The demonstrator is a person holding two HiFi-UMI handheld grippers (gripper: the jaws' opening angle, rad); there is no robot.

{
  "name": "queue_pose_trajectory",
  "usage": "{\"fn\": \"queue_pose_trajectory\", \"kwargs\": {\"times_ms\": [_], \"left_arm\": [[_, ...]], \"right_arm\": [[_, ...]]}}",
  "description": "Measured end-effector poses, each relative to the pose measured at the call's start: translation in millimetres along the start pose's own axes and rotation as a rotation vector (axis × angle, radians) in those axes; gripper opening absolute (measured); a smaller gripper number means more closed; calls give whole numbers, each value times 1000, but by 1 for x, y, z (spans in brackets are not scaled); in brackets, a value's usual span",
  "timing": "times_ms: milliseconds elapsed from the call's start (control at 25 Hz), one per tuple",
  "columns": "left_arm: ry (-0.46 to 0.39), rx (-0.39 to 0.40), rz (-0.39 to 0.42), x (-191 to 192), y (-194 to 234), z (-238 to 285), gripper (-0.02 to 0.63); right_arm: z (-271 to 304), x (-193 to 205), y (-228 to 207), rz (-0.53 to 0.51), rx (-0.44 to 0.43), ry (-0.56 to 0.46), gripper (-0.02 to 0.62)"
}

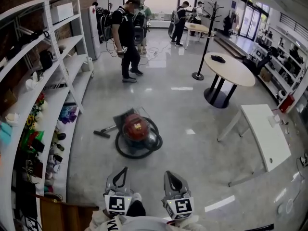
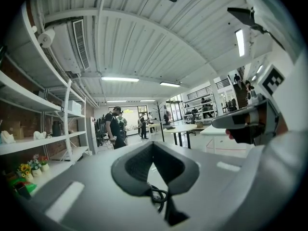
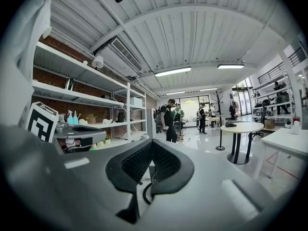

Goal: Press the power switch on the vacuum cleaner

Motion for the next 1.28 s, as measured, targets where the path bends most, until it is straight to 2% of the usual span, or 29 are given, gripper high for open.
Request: {"fn": "queue_pose_trajectory", "kwargs": {"times_ms": [280, 640, 1040, 1200, 1280], "left_arm": [[18, -9, -23, 7, 34, 34, 0], [8, 4, -24, 12, 71, 71, 0], [-8, 0, -29, 21, 110, 93, 0], [-10, -5, -34, 24, 120, 92, 0], [-15, -9, -43, 26, 124, 93, 0]], "right_arm": [[47, -21, 1, -31, 19, 81, -2], [101, -15, 1, -25, 8, 25, -2], [141, -19, 11, -37, 26, 16, -2], [146, -22, 19, -47, 29, 53, -2], [148, -19, 21, -45, 23, 33, -2]]}}
Point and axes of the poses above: the fingertips, and each gripper's own axes: z forward along the fingers, y to its left, x out of its underside, the point moved 10 cm from there along -z, backward along the fingers, and after that the axes turned 2 degrees about z, right-handed, at the moved point
